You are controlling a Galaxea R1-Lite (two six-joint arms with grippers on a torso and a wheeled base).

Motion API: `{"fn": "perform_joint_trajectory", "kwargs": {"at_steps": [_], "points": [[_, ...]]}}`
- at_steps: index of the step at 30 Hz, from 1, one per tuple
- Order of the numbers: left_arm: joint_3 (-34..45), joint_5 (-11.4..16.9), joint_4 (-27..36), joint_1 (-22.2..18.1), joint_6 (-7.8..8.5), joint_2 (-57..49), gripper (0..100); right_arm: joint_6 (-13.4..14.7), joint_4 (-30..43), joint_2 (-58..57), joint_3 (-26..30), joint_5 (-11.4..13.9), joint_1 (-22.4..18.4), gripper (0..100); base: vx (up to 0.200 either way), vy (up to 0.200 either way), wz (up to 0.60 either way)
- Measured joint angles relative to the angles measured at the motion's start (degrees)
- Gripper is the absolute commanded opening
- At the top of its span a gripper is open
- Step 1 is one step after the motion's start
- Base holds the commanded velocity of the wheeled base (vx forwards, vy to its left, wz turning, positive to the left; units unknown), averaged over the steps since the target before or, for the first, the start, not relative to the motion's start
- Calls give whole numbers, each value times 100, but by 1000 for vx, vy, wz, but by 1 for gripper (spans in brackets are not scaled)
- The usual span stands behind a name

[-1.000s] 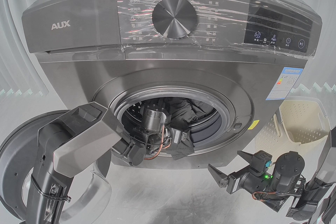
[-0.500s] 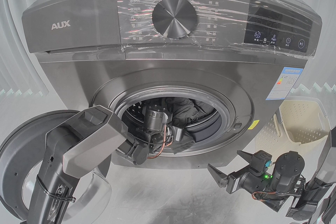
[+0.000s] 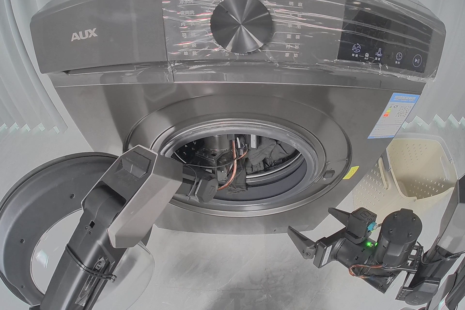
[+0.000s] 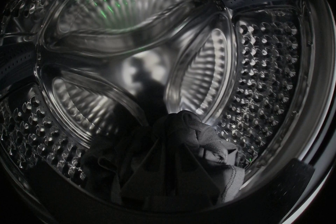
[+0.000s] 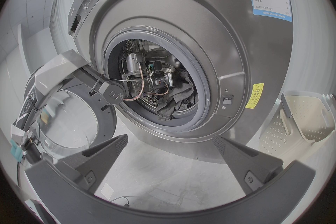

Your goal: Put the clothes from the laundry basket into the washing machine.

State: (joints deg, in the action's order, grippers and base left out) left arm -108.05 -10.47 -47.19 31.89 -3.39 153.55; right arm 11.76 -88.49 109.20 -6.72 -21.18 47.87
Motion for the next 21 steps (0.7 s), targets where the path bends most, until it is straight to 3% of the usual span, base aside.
{"fn": "perform_joint_trajectory", "kwargs": {"at_steps": [3,4,12,21], "points": [[-238,-69,-18,-50,-6,149,0,2,0,0,0,0,-5,100,0,0,0],[-279,-79,-32,-63,-11,188,100,2,0,0,2,0,-6,100,0,0,0],[7,-77,4,-63,-24,204,100,2,0,-2,7,0,-9,100,0,0,0],[1579,312,424,-9,6,-388,100,13,2,9,16,5,-11,100,0,0,0]]}}
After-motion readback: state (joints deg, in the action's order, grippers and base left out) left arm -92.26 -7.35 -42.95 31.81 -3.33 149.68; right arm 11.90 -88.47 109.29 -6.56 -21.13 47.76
